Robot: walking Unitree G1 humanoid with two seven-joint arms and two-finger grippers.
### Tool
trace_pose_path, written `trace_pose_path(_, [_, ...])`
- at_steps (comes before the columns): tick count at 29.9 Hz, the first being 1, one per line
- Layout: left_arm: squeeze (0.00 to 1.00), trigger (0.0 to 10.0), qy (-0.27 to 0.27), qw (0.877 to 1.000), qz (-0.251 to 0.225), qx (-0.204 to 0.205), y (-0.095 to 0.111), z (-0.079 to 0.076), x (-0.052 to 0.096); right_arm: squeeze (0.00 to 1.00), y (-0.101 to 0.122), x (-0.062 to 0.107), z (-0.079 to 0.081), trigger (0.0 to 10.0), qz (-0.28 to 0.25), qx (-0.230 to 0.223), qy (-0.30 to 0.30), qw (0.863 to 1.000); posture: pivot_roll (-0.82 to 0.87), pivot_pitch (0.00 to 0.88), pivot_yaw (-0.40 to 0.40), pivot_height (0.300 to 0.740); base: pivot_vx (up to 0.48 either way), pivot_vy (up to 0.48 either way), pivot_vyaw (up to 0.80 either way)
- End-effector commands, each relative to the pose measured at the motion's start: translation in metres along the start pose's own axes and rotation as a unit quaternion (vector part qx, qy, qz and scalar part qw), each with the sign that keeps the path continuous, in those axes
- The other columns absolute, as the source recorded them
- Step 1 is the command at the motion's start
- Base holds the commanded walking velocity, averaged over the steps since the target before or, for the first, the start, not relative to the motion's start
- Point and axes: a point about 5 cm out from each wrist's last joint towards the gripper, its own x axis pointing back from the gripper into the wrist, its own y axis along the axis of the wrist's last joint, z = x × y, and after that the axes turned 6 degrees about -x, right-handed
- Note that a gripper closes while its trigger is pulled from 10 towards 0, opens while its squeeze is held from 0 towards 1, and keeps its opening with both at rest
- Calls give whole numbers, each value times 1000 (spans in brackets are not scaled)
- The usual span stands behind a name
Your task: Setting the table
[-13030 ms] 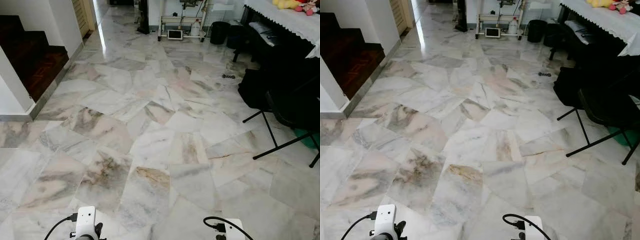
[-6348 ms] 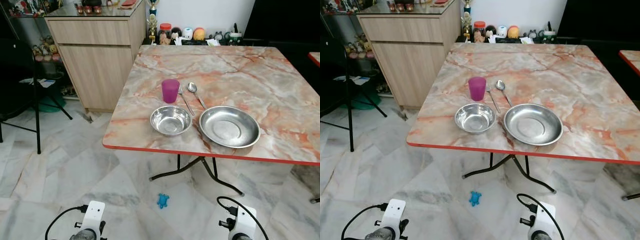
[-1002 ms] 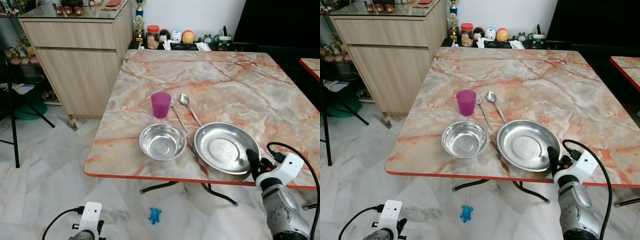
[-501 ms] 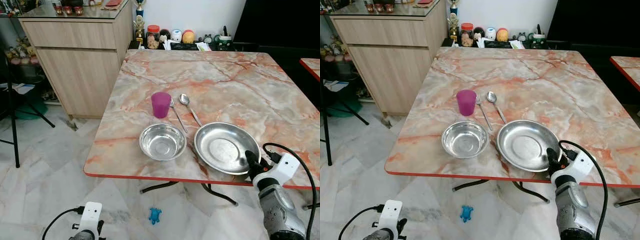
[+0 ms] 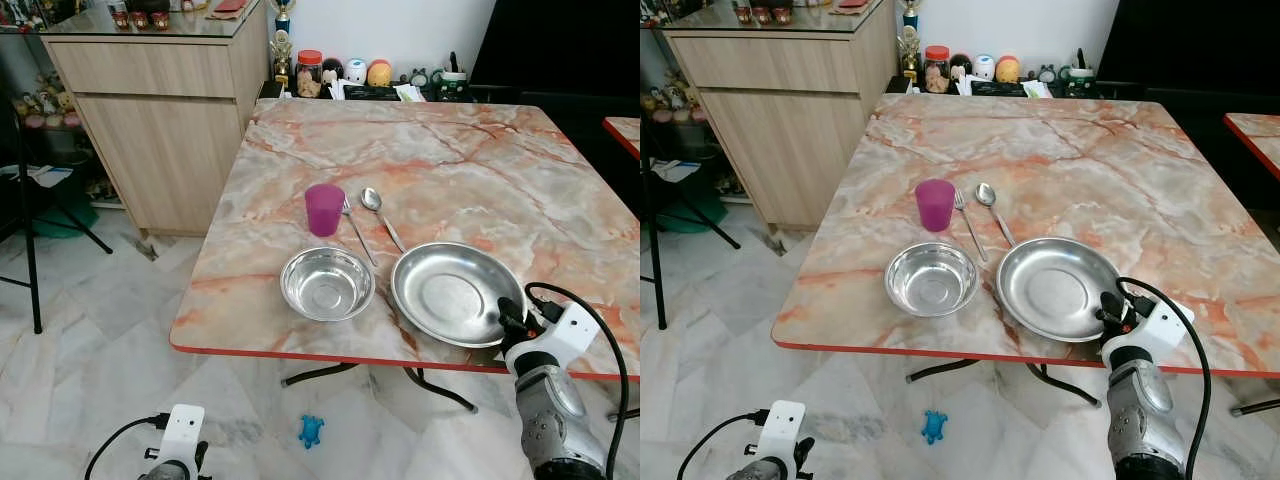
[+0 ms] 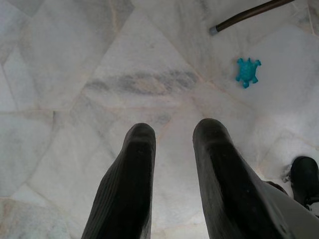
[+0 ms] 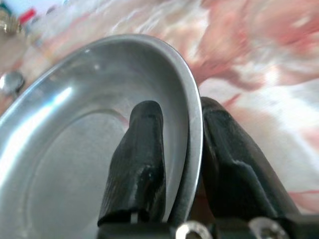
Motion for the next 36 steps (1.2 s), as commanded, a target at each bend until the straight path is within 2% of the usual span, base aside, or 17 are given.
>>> trace_pose_path(1, [0, 10000, -1, 1000, 0, -9, -3, -1, 1, 0, 15, 3, -1, 0, -57, -24, 5, 998, 46, 0, -22, 740, 0, 0, 0])
trace_pose_path(4, [0, 10000, 4, 1000, -1, -10, -4, 1, 1, 0, 27, 9, 8, 353, -116, -67, 45, 990, 47, 0, -20, 740, 0, 0, 0])
trace_pose_path(5, [0, 10000, 8, 1000, 0, -10, -5, 3, 2, 0, 31, 13, 18, 8000, -130, -68, 87, 985, 45, 0, -17, 740, 0, 0, 0])
trace_pose_path(6, [0, 10000, 10, 1000, 1, -10, -6, 4, 2, 0, 32, 15, 22, 10000, -136, -62, 101, 984, 43, 0, -16, 740, 0, 0, 0])
trace_pose_path(8, [0, 10000, 17, 1000, 4, -2, -9, 7, 3, 0, 34, 18, 29, 10000, -151, -74, 119, 979, 44, 0, -16, 740, 0, 0, 0])
trace_pose_path(12, [0, 10000, 23, 1000, 7, 7, -12, 9, 4, 0, 41, 21, 30, 10000, -179, -98, 122, 971, 50, 0, -17, 740, 0, 0, 0])
trace_pose_path(14, [0, 10000, 27, 1000, 9, 12, -16, 10, 5, 0, 48, 25, 45, 10000, -188, -145, 173, 956, 49, 0, -16, 740, 0, 0, 0])
trace_pose_path(16, [0, 10000, 28, 999, 11, 12, -17, 11, 6, 0, 48, 26, 50, 10000, -182, -155, 189, 952, 49, 0, -16, 740, 0, 0, 0])
trace_pose_path(17, [0, 10000, 31, 999, 15, 14, -19, 11, 6, 0, 45, 28, 58, 10000, -167, -156, 210, 951, 46, 0, -17, 740, 0, 0, 0])
trace_pose_path(18, [0, 10000, 31, 999, 15, 14, -19, 11, 6, 0, 45, 28, 58, 10000, -167, -156, 210, 951, 46, 0, -17, 740, 0, 0, 0])
trace_pose_path(19, [0, 10000, 31, 999, 17, 17, -20, 11, 6, 0, 38, 30, 69, 10000, -139, -134, 246, 950, 45, 0, -19, 740, 0, 0, 0])
trace_pose_path(22, [0, 10000, 26, 999, 15, 15, -20, 8, 6, 0, 27, 34, 82, 10000, -104, -102, 291, 946, 50, 0, -24, 740, 0, 0, 0])
trace_pose_path(27, [0, 10000, 28, 999, 7, 20, -14, 6, 5, 0, 35, 26, 76, 10000, -116, -103, 261, 953, 51, 0, -32, 740, 0, -316, 0])
trace_pose_path(30, [0, 10000, 29, 999, 7, 20, -14, 6, 5, 0, 37, 27, 79, 10000, -112, -79, 274, 952, 47, 0, -34, 740, 0, -339, 0])
trace_pose_path(36, [0, 10000, 30, 999, 8, 21, -14, 6, 5, 0, 40, 27, 81, 10000, -114, -79, 277, 951, 44, 0, -38, 740, 0, -338, 0])
